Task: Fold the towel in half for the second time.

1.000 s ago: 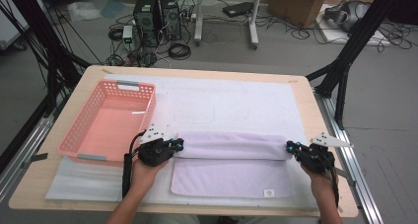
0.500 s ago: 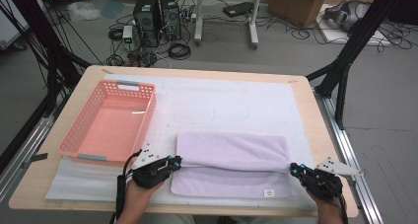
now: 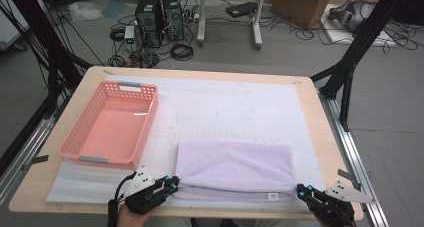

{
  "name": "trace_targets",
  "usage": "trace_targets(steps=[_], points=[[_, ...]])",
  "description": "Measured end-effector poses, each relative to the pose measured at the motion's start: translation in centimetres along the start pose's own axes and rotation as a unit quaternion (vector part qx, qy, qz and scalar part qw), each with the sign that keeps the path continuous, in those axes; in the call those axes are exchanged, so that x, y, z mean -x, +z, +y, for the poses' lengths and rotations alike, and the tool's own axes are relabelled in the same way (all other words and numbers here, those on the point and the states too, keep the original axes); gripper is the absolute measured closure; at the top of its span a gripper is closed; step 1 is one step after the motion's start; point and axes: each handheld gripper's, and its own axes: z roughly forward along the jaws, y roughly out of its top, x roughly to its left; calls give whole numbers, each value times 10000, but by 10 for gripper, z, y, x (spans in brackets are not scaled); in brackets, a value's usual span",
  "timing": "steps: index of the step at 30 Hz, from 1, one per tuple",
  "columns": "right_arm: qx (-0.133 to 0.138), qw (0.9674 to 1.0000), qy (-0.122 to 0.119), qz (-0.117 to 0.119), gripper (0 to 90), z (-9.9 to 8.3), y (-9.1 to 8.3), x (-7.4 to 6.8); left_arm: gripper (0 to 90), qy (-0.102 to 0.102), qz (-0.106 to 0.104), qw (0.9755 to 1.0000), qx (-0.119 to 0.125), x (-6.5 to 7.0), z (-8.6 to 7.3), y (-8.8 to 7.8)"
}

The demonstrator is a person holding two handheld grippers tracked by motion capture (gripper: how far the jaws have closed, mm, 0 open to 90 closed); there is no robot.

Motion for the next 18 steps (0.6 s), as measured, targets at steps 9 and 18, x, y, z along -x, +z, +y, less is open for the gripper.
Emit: trace_targets(steps=[9,18], points=[[478,9972,523,-235,646,-2,-9,12,504,-563,147,9976,375,-18,3,-8],[-603,9953,-707,-279,704,4,35,-10,551,-432,185,9983,340,-18,13,4]])
